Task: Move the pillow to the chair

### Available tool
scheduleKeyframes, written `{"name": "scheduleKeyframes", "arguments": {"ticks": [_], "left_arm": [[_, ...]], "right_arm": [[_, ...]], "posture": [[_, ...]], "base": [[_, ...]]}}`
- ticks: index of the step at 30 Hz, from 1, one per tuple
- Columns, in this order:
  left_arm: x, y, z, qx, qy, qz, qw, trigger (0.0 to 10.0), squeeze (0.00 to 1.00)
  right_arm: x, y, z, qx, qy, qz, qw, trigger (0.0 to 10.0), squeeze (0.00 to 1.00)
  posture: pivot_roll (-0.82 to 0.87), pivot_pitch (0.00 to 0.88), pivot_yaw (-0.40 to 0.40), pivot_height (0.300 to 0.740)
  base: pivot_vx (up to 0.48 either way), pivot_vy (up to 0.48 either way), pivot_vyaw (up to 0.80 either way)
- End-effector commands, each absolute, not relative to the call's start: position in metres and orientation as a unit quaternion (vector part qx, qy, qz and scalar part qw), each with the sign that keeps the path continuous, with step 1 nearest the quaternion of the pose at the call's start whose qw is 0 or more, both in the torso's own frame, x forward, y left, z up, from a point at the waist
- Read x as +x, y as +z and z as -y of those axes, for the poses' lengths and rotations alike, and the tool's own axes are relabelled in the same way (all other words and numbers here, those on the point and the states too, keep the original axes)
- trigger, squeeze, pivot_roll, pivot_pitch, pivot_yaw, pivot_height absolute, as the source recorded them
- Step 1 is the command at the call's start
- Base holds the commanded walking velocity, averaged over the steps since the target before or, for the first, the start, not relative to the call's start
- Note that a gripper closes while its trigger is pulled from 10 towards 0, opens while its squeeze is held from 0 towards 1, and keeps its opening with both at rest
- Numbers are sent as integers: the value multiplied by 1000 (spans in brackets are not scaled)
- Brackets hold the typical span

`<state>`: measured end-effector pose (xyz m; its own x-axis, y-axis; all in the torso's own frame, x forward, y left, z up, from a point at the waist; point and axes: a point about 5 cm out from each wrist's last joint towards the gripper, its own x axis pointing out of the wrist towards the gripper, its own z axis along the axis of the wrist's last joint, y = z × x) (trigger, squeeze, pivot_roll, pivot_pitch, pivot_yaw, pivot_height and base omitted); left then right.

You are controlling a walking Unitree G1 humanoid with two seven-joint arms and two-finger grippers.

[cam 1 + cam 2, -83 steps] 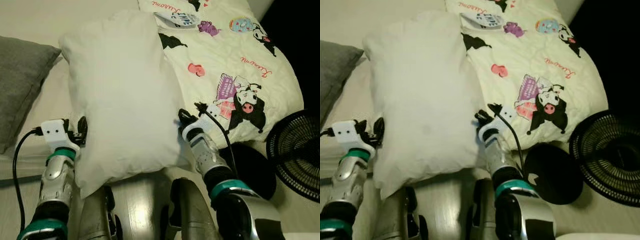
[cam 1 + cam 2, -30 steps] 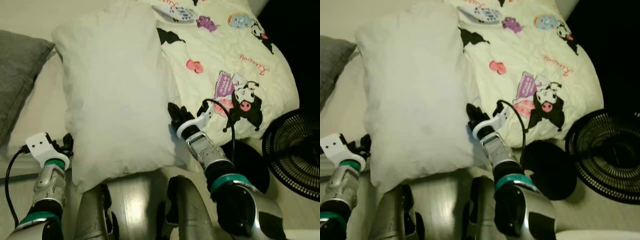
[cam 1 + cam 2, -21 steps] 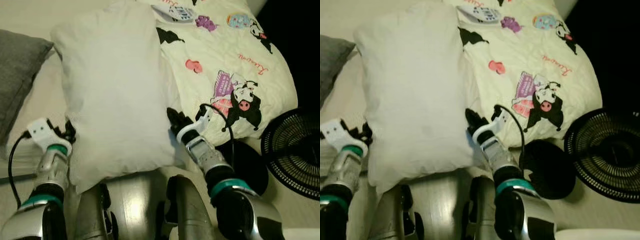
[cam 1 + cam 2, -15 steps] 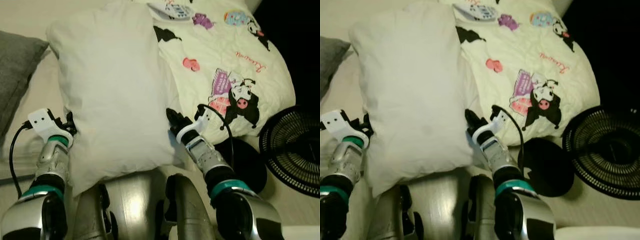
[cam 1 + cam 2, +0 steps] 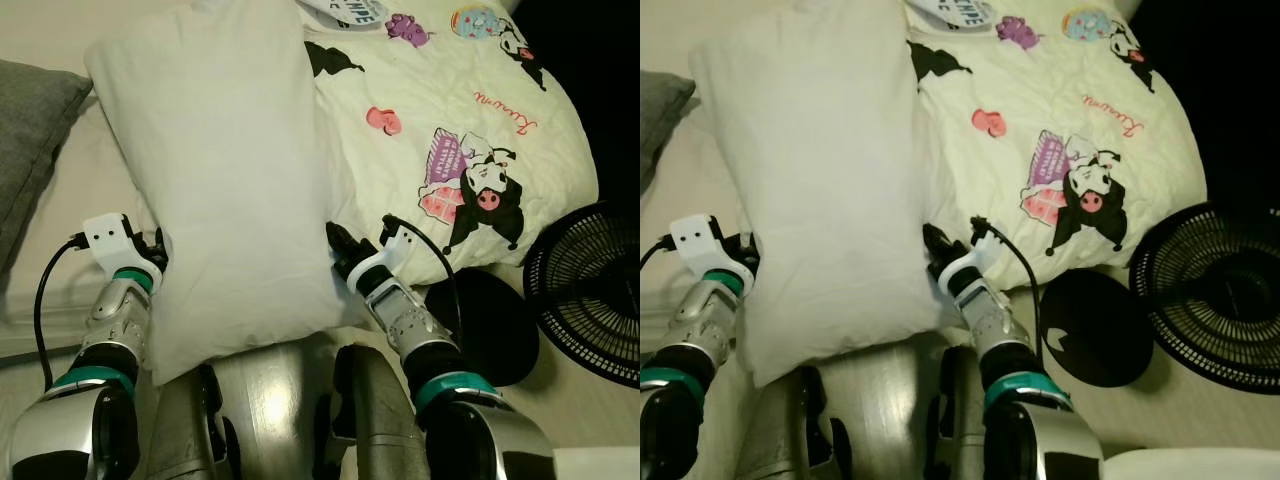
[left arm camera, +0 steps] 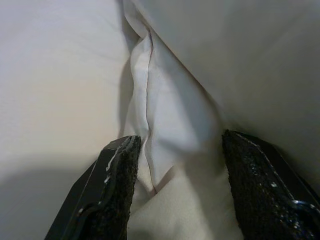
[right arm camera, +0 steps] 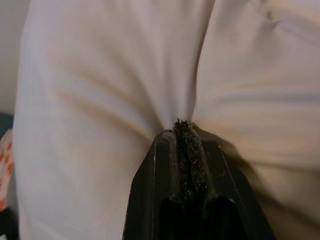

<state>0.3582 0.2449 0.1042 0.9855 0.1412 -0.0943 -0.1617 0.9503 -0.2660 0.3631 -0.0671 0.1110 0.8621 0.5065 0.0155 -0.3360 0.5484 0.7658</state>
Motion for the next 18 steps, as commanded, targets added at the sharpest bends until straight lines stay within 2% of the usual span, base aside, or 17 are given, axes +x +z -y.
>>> {"name": "scheduleKeyframes", "arguments": {"ticks": [1, 4, 9, 15, 16, 18], "left_arm": [[349, 80, -234, -149, 56, -87, 983, 10000, 0], [351, 81, -228, -168, 47, -77, 982, 10000, 0], [357, 90, -220, -195, 23, -52, 979, 10000, 0], [360, 96, -214, -214, 8, -31, 976, 10000, 0], [363, 103, -208, -235, -12, -5, 972, 10000, 0], [363, 104, -205, -242, -21, 4, 970, 10000, 0]], "right_arm": [[337, 95, 13, 442, 306, -163, 827, 10000, 0], [323, 103, -13, 432, 381, -176, 798, 10000, 0], [303, 101, -30, 397, 453, -205, 772, 10000, 0], [297, 92, -27, 374, 459, -224, 774, 10000, 0], [296, 83, -23, 327, 450, -235, 797, 10000, 0], [295, 81, -21, 309, 446, -235, 806, 10000, 0]], "posture": [[-129, 319, -72, 592], [-129, 321, -76, 592], [-129, 306, -82, 592], [-127, 295, -82, 592], [-121, 273, -74, 592], [-121, 273, -74, 592]], "base": [[0, 0, 0], [0, 0, 0], [0, 0, 0], [0, 0, 0], [0, 0, 0], [0, 0, 0]]}}
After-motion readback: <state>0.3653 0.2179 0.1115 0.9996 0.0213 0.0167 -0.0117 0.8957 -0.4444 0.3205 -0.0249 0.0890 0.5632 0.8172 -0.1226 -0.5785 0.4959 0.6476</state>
